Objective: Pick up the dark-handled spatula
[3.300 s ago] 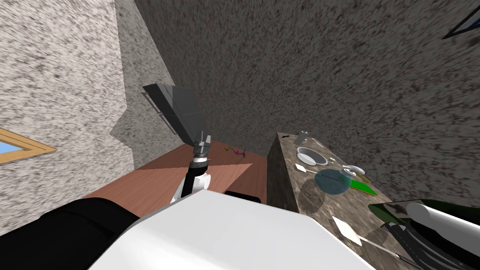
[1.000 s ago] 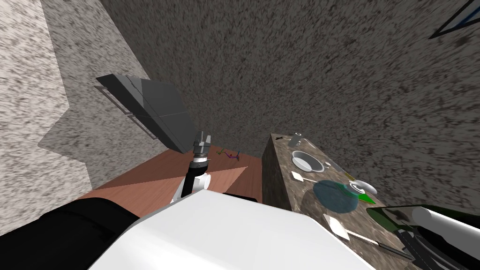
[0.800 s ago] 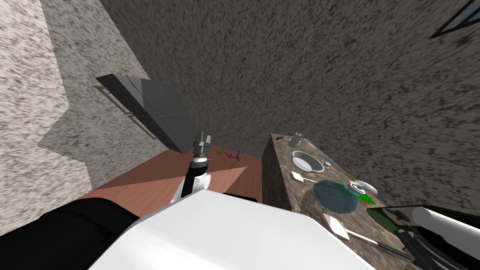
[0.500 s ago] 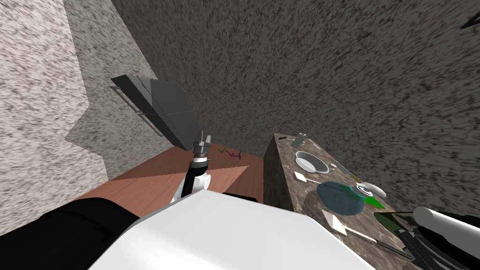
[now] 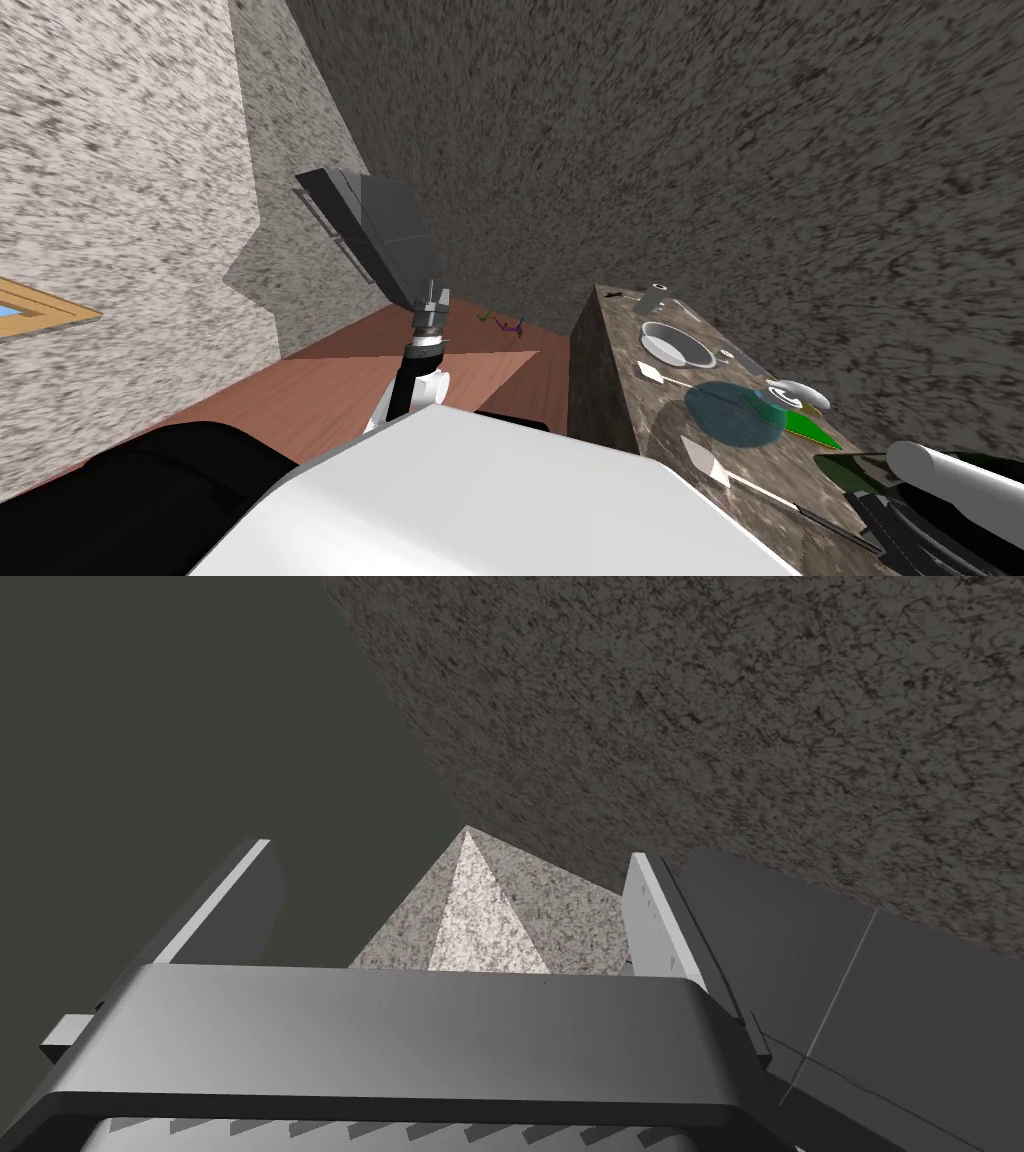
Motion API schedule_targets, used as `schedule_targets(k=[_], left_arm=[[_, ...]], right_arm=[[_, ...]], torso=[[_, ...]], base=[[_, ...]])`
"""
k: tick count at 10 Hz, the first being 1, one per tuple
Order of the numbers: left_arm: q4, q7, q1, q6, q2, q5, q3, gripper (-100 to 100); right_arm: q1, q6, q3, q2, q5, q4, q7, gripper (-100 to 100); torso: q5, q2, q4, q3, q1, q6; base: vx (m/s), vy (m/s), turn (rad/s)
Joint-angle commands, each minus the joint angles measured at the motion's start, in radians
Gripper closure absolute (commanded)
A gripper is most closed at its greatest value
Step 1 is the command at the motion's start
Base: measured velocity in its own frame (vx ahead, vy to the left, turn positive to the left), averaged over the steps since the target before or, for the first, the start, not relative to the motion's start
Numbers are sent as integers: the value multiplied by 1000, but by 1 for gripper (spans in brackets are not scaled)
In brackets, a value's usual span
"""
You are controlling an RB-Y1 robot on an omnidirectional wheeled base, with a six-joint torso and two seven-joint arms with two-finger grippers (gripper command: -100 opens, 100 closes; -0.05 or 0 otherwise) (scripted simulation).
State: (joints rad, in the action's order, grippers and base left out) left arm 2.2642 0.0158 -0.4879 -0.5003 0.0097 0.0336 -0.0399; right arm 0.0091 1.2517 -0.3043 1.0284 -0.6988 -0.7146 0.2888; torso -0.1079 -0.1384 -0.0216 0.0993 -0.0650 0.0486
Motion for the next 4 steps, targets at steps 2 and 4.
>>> schedule_targets(k=[2, 4], left_arm=[[0, 0, 0, 0, 0, 0, 0, 0], [0, 0, 0, 0, 0, 0, 0, 0]], right_arm=[[3, 5, 37, 20, -47, 1, -33, 100], [1, 4, 30, 16, -38, 1, -26, 0]], torso=[[0, -1, 0, 0, 0, 0], [0, -1, 0, -1, 3, -2]], base=[[-129, 45, 143], [-42, 11, 11]])
